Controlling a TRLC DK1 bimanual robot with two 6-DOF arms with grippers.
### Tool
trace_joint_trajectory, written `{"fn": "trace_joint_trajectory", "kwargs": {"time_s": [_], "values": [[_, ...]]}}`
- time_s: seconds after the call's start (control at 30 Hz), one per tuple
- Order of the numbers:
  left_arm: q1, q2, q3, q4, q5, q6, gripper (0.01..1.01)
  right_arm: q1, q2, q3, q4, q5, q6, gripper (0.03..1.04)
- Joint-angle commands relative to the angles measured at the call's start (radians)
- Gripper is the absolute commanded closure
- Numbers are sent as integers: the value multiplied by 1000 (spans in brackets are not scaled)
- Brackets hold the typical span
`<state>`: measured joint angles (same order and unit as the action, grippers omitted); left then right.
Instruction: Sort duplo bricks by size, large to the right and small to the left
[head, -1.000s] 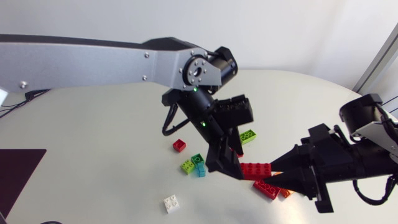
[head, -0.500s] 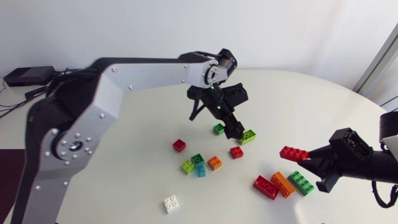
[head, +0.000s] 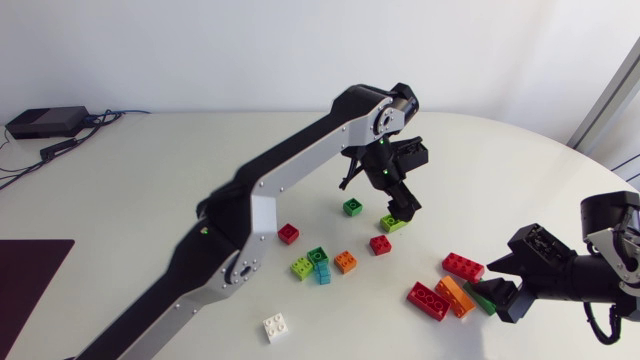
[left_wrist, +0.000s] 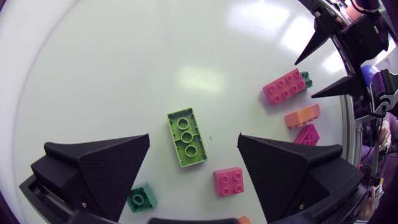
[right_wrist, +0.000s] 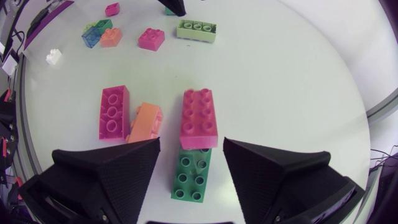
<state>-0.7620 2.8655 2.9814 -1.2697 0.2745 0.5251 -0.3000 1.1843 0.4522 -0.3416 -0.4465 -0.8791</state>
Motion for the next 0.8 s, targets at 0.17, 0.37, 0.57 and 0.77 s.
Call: {"fn": "trace_joint_trajectory", "kwargs": {"time_s": [0.17, 0.37, 0.57, 0.77], "values": [[29, 295, 599, -310, -98, -102, 113, 75, -37, 45, -57, 26, 40, 79], [-22, 97, 324, -315, -101, -204, 157, 170, 23, 109, -27, 60, 123, 79], [-46, -29, 133, -300, -101, -274, 161, 286, 164, 204, 58, 123, 221, 79], [-28, -225, -228, -237, -97, -292, 161, 366, 342, 333, 115, 163, 313, 79]]}}
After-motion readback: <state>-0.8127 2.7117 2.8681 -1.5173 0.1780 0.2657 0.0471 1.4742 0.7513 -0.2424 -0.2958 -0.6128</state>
